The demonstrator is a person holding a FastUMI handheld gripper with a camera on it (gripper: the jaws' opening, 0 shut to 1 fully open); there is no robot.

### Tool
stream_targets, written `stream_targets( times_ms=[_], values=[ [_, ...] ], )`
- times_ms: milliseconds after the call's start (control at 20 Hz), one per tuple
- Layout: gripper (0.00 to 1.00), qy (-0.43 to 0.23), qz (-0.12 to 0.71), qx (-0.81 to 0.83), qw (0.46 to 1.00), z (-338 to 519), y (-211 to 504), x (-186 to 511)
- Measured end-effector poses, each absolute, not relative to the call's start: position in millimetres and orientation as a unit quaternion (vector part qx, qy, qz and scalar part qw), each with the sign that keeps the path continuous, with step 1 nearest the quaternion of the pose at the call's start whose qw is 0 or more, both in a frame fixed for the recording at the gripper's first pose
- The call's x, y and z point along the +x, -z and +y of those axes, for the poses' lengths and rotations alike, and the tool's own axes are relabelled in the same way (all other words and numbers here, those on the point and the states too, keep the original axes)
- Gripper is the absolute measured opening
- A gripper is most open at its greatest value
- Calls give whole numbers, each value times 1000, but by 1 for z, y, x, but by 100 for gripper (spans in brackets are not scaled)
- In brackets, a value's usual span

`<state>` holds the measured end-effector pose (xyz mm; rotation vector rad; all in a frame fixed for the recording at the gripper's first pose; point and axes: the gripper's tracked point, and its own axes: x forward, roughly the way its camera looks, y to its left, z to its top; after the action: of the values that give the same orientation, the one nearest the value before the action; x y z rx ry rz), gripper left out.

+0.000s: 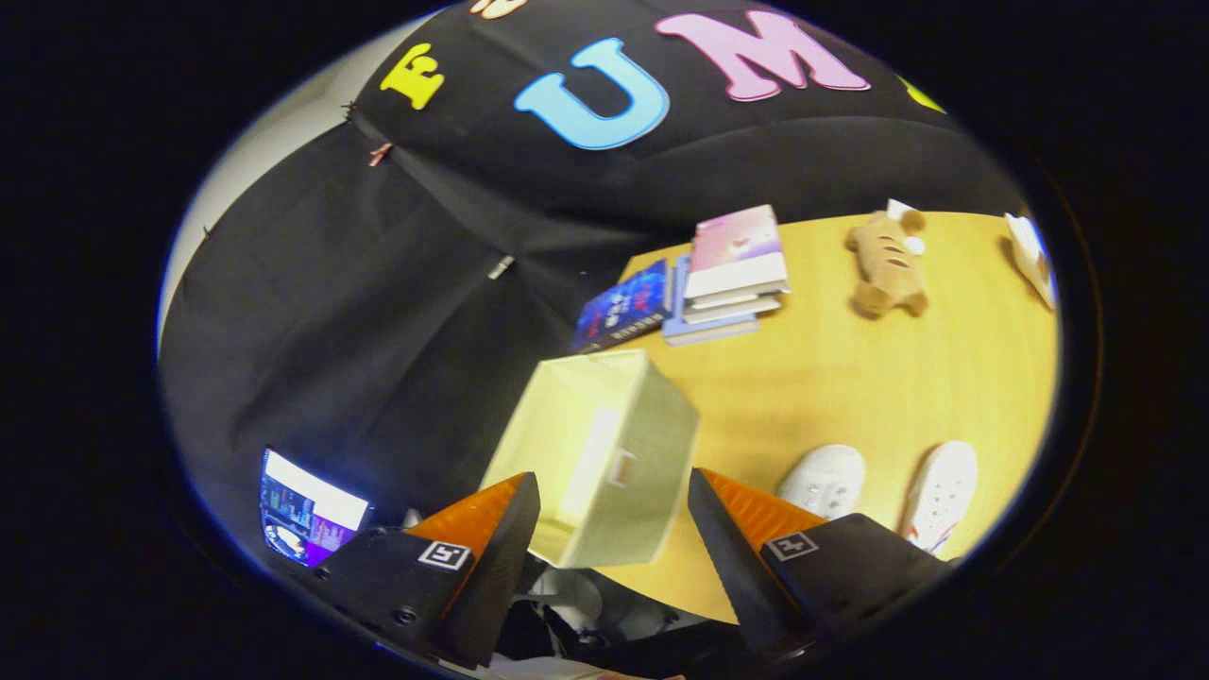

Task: Open the storage box then place both shoes into the box .Put the left shoe in first, then the right shoe, with the right side of both shoes facing outward in a uniform manner.

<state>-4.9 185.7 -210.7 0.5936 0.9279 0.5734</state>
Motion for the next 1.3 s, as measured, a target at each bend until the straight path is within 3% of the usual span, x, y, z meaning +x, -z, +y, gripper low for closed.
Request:
stream_targets(
  times_ms=[350,900,1150,1250,1300],
  values=[
    [97,-150,537,203,805,116,321,-40],
    [91,-102,624,145,761,113,425,-56],
    [79,-90,628,143,760,117,439,-46],
    [65,-91,631,151,756,123,439,-45],
    [48,-84,635,147,754,118,441,-46]
  ],
)
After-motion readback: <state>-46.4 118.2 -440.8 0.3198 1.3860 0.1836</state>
